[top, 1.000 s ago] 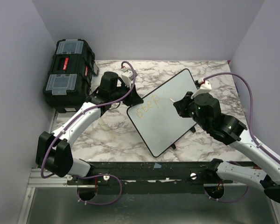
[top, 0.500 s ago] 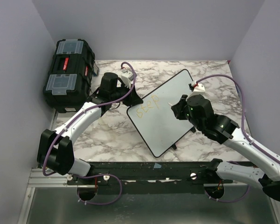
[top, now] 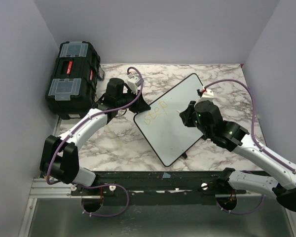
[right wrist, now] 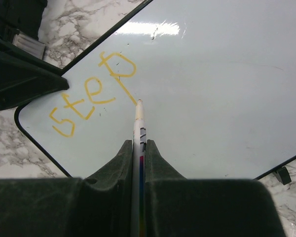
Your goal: Write a sentence on the whiteboard
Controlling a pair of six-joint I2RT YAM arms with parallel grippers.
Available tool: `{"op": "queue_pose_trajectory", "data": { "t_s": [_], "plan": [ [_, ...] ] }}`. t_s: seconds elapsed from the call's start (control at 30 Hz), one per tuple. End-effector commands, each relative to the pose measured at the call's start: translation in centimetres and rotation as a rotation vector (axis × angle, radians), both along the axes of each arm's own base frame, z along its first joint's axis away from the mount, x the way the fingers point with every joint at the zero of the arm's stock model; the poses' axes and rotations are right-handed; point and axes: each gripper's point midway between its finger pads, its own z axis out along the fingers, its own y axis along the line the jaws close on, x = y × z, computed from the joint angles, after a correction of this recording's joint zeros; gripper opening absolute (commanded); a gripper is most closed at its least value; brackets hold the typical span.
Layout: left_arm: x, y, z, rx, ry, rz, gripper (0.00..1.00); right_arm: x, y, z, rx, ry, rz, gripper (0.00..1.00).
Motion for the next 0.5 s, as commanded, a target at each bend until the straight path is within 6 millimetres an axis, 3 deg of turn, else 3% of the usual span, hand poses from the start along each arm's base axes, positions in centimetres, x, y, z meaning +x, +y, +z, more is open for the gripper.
{"op": "queue_pose_trajectory", "data": {
  "t_s": [0.0, 0.3, 0.47],
  "plan": [
    [-1.4, -0.1, -2.2, 0.044, -0.004, -0.067, 0.12, 0.0, 0.0, -0.2, 0.022, -0.004, -0.014, 0.01],
    [-1.2, -0.2, -2.0, 0.042, -0.005, -0.063, 0.15, -0.1, 0.0, 0.0, 0.038, -0.003, -0.019, 0.01],
    [-1.0, -0.2, -1.8, 0.041, -0.008, -0.059, 0.18, -0.2, 0.6, 1.8, 0.135, -0.004, -0.029, 0.01]
  ]
}}
